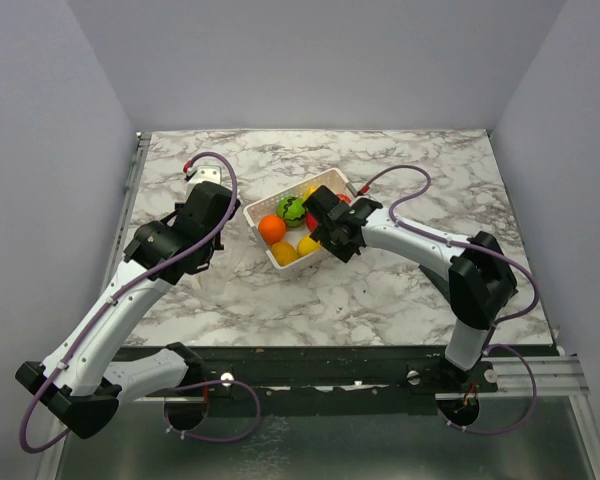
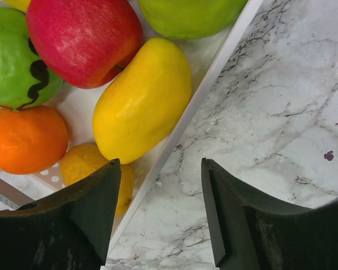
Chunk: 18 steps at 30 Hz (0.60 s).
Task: Place the food in the zip-top bag and seal the zipper
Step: Adjust the bin at the center of the board.
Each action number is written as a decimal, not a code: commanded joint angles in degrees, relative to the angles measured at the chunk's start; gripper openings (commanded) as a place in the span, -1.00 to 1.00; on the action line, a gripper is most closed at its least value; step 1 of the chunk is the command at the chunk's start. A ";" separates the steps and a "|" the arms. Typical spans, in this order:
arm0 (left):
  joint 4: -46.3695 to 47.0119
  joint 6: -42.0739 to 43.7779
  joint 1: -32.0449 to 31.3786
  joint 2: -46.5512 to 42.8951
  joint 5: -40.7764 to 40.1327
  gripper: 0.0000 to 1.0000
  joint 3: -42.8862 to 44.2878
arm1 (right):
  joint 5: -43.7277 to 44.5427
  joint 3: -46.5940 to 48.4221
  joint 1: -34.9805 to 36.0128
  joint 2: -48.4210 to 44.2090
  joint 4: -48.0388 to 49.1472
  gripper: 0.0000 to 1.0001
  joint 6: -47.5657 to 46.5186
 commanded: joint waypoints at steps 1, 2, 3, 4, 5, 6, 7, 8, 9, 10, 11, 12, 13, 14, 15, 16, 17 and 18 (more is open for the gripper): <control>-0.34 0.82 -0.03 -1.29 -0.93 -1.00 -0.34 | -1.59 0.31 -0.55 2.47 1.28 0.18 1.50; -0.42 0.81 0.02 -1.40 -1.04 -1.00 -0.34 | -1.73 0.24 -0.60 2.70 1.35 0.13 1.61; -0.47 0.89 0.02 -1.47 -1.18 -1.00 -0.34 | -1.74 0.10 -0.56 2.89 1.51 0.11 1.64; -0.49 0.90 0.02 -1.51 -1.22 -1.00 -0.34 | -1.75 -0.10 -0.63 3.00 1.71 0.08 1.62; -0.53 0.91 0.01 -1.51 -1.32 -1.00 -0.42 | -1.67 -0.25 -0.64 3.13 1.81 0.04 1.62; -0.56 0.99 0.02 -1.51 -1.37 -1.00 -0.49 | -1.68 -0.41 -0.66 3.23 1.83 0.00 1.54; -0.57 1.00 -0.03 -1.51 -1.40 -1.00 -0.51 | -1.57 -0.54 -0.72 3.27 1.83 -0.03 1.53; -0.61 1.00 0.02 -1.51 -1.46 -1.00 -0.59 | -1.51 -0.76 -0.81 3.34 1.88 -0.07 1.41; -0.64 0.98 -0.02 -1.51 -1.46 -1.00 -0.60 | -1.48 -1.06 -0.96 3.30 1.89 -0.12 1.36; -0.63 0.93 0.02 -1.51 -1.52 -1.00 -0.56 | -1.53 -1.36 -1.18 3.17 1.92 -0.19 1.23; -0.67 0.89 0.00 -1.54 -1.60 -1.00 -0.52 | -1.45 -1.77 -1.37 2.92 2.12 -0.27 1.05; -0.74 0.86 0.02 -1.59 -1.74 -1.00 -0.52 | -1.20 -2.25 -1.49 2.62 2.36 -0.34 0.82; -0.68 0.85 0.02 -1.60 -1.91 -1.00 -0.52 | -0.97 -2.77 -1.52 2.21 2.66 -0.43 0.56; -0.68 0.89 0.02 -1.62 -2.05 -1.00 -0.52 | -0.81 -3.22 -1.68 1.88 3.01 -0.51 0.30; -0.73 0.87 0.02 -1.65 -2.05 -1.00 -0.54 | -0.83 -3.63 -1.84 1.50 3.32 -0.61 -0.13; -0.76 0.83 0.02 -1.58 -2.09 -1.00 -0.55 | -0.82 -3.98 -1.98 1.26 3.48 -0.74 -0.52; -0.72 0.78 0.02 -1.52 -2.07 -1.00 -0.52 | -0.84 -4.25 -2.13 0.99 3.62 -0.85 -0.90; -0.70 0.82 0.02 -1.45 -2.08 -1.00 -0.47 | -0.80 -4.60 -2.27 0.67 3.79 -0.96 -1.45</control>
